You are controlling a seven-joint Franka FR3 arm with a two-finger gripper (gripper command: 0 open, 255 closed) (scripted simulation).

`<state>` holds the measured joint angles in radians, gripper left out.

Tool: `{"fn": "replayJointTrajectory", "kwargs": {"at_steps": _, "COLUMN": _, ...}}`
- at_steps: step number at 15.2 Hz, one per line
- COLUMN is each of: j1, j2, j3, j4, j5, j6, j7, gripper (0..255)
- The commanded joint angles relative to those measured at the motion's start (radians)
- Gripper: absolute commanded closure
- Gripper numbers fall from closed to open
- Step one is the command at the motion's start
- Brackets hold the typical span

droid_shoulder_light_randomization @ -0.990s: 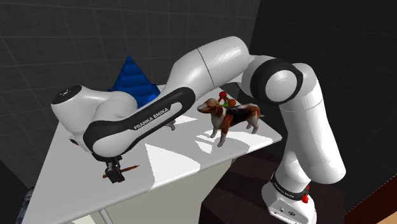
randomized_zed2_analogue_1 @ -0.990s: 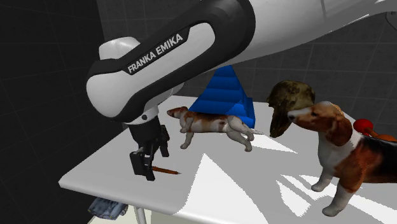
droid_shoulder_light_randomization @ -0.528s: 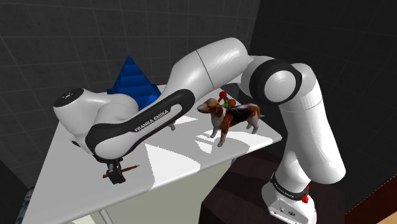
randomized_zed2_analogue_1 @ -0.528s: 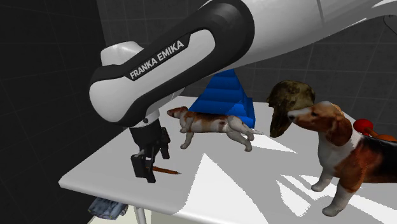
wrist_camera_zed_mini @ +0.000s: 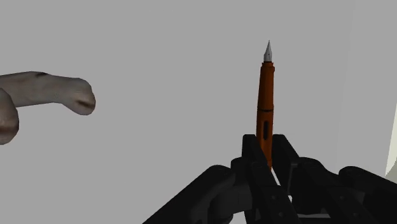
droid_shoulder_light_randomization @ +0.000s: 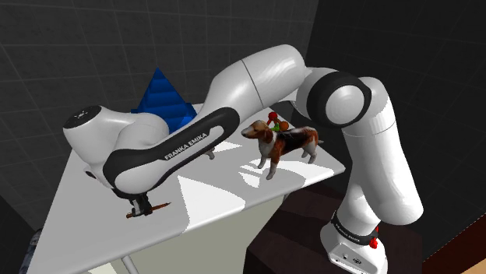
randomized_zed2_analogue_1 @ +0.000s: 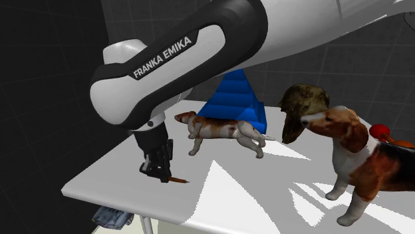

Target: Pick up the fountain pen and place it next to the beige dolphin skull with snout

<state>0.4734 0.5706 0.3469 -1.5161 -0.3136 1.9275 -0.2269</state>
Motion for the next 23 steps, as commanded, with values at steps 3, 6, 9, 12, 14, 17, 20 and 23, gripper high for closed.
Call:
{"fn": "replayJointTrajectory", "kwargs": {"at_steps": 3, "j1": -0.001, "j2": 0.008, "j3": -0.005, "j4": -0.003, "j5": -0.003, "j6": 0.001, "j7": 0.002, "gripper": 255}}
{"fn": "replayJointTrajectory", "kwargs": {"at_steps": 6, "j1": -0.002, "j2": -0.008, "j3": -0.001, "j4": 0.013, "j5": 0.004, "j6": -0.030, "j7": -0.005, "gripper": 255}}
{"fn": "replayJointTrajectory", "kwargs": {"at_steps": 9, "j1": -0.002, "j2": -0.022, "j3": 0.003, "j4": 0.032, "j5": 0.010, "j6": -0.062, "j7": -0.011, "gripper": 255}}
{"fn": "replayJointTrajectory", "kwargs": {"at_steps": 12, "j1": -0.002, "j2": -0.035, "j3": 0.005, "j4": 0.054, "j5": 0.016, "j6": -0.095, "j7": -0.018, "gripper": 255}}
{"fn": "replayJointTrajectory", "kwargs": {"at_steps": 14, "j1": -0.002, "j2": -0.042, "j3": 0.007, "j4": 0.070, "j5": 0.020, "j6": -0.117, "j7": -0.022, "gripper": 255}}
{"fn": "replayJointTrajectory", "kwargs": {"at_steps": 17, "j1": 0.000, "j2": -0.051, "j3": 0.010, "j4": 0.096, "j5": 0.024, "j6": -0.151, "j7": -0.029, "gripper": 255}}
{"fn": "replayJointTrajectory", "kwargs": {"at_steps": 20, "j1": 0.002, "j2": -0.059, "j3": 0.011, "j4": 0.125, "j5": 0.028, "j6": -0.187, "j7": -0.035, "gripper": 255}}
{"fn": "replayJointTrajectory", "kwargs": {"at_steps": 23, "j1": 0.004, "j2": -0.064, "j3": 0.013, "j4": 0.157, "j5": 0.032, "j6": -0.224, "j7": -0.041, "gripper": 255}}
